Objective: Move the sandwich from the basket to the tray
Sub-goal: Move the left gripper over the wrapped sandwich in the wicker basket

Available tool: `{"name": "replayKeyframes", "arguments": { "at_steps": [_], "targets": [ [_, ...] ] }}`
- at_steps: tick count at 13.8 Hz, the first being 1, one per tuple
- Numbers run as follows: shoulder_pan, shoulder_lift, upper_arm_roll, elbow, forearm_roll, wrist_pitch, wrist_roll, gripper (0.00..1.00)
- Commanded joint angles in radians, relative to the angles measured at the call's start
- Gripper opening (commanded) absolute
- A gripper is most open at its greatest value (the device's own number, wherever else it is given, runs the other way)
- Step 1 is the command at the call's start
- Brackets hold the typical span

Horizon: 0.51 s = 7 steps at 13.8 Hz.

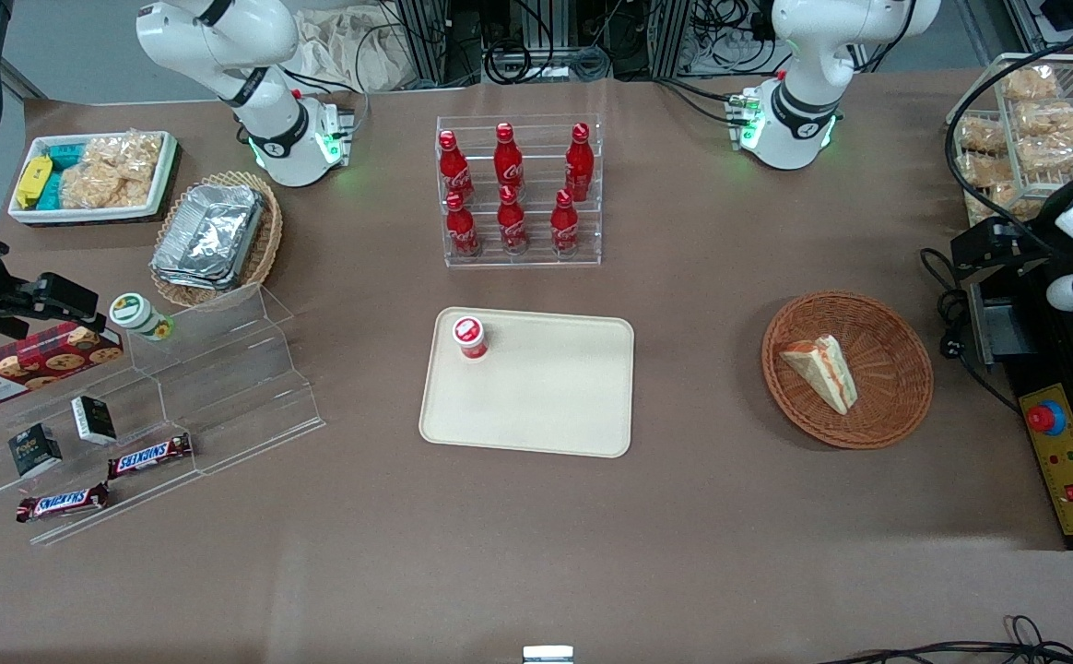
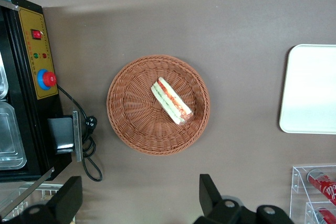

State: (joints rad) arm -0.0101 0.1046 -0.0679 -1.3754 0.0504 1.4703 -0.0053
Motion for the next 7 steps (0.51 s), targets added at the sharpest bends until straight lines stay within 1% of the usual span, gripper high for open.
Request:
{"name": "replayKeyframes", "arguments": {
  "at_steps": [1,7],
  "targets": [
    [-0.008,0.003,0.002,0.019,0.008,0.033,-0.027,1.0],
    [-0.008,0.023,0.0,-0.004,-0.001,0.041,-0.036,1.0]
  ]
}}
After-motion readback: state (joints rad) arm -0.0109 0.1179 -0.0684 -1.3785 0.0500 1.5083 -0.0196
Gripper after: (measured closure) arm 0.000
